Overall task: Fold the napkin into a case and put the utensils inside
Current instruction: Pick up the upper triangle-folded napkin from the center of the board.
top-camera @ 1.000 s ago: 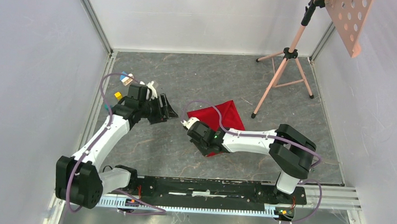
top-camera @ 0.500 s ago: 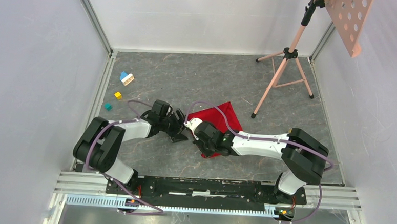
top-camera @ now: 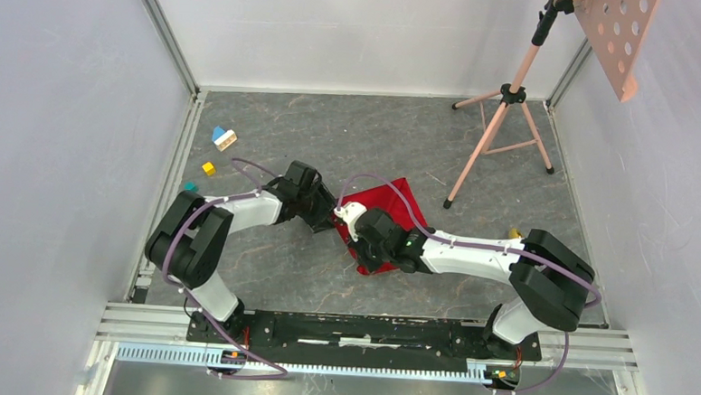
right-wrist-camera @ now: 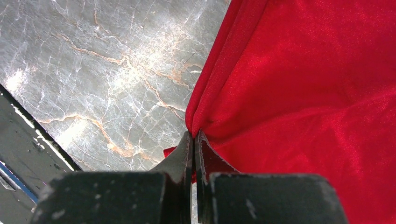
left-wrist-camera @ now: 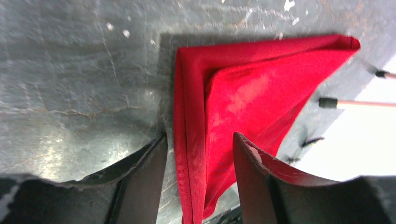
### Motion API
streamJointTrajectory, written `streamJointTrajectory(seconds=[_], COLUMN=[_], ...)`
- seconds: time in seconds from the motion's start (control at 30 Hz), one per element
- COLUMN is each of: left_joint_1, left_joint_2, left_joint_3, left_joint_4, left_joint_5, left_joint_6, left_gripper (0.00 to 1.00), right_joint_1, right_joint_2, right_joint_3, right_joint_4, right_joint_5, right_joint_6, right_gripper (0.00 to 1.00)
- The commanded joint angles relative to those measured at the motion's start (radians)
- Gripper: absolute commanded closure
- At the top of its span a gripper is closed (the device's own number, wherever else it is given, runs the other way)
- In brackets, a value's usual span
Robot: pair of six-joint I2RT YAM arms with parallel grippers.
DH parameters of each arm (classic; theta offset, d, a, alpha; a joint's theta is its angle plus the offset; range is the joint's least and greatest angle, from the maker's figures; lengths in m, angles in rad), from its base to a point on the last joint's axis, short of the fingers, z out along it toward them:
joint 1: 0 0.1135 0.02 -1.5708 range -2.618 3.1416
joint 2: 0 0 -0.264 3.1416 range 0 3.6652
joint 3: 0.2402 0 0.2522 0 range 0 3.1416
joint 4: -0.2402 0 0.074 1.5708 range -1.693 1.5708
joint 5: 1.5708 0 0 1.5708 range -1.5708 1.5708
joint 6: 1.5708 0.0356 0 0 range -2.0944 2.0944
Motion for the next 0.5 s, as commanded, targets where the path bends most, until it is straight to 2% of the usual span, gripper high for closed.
streamJointTrajectory(seconds=[0.0, 0.37, 0.47], left_joint_1=[-0.009, -0.023, -0.023], left_joint_2=[0.066, 0.168, 0.177], left_joint_3=[0.079, 0.216, 0.24], left_joint_4=[-0.18, -0.277, -0.293], left_joint_5=[-0.182, -0.238, -0.263], left_joint_6=[0.004, 0.017, 0.042], left_gripper=[0.41, 0.53, 0.63], right_joint_1=[-0.005, -0.008, -0.008], right_joint_2=[-0.032, -0.035, -0.036], right_joint_3=[-0.011, -0.016, -0.023], right_joint_4=[0.066, 0.078, 0.086], right_joint_5=[-0.026, -0.034, -0.033], right_joint_6=[-0.016, -0.011, -0.009], right_gripper=[0.99, 0.99, 0.99])
